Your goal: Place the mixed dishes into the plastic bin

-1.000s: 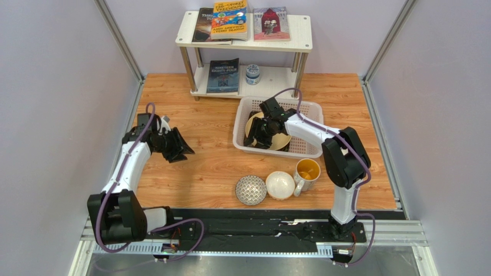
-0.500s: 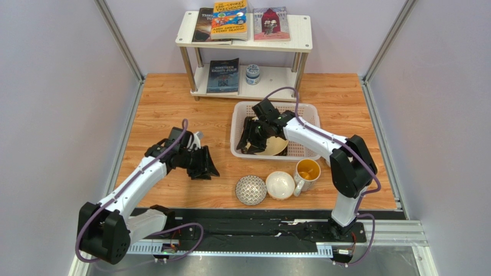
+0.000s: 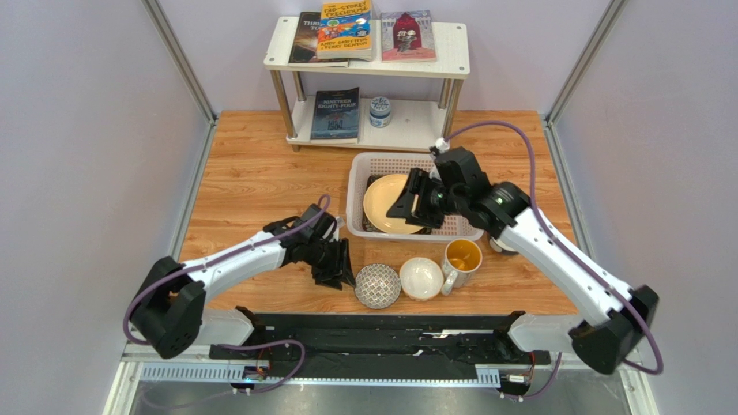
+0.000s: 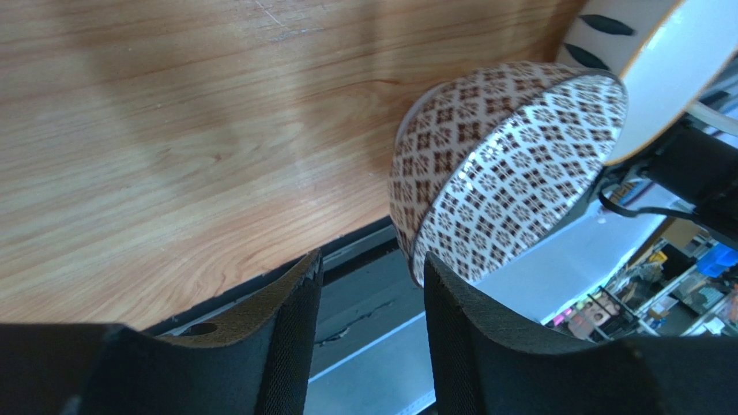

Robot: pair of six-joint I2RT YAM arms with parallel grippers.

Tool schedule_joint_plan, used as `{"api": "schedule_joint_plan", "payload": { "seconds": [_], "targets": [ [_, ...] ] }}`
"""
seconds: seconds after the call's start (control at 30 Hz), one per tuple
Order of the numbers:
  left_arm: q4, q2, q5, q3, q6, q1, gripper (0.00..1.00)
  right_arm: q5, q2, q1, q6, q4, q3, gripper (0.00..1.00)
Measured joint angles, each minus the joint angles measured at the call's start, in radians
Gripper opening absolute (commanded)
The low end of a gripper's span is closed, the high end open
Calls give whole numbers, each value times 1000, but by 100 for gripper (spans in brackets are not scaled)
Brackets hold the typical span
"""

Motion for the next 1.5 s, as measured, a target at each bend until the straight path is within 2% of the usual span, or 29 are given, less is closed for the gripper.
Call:
{"api": "schedule_joint_plan", "payload": {
  "seconds": [0.17,0.37,0.47,0.57,0.6,0.7,0.9,1.23,1.5],
  "targets": [
    [39,101,-17,8,-24,-27,53,26,-215,72,38,-35,-204,59],
    [74,113,-30,35,-31,-32,52,50,-287,160,120,-49,-380,59],
    [95,114,-35,41,-38,-41,47,71,-292,196,153,-49,-426,60],
    [110,141,-37,49,-48,-56,33,97,-283,243,180,-45,-439,60],
    [116,153,-48,53,-47,-62,23,105,-277,260,190,-41,-440,60],
    [132,174,-68,64,-56,-74,9,122,-262,293,214,-21,-441,60],
    [131,170,-103,62,-71,-84,5,146,-238,356,267,51,-491,64],
    [-29,13,-227,58,-46,-86,3,186,-153,422,322,170,-539,65],
    [-96,-33,-287,24,-31,-86,0,192,37,465,365,262,-523,65]
  ]
}}
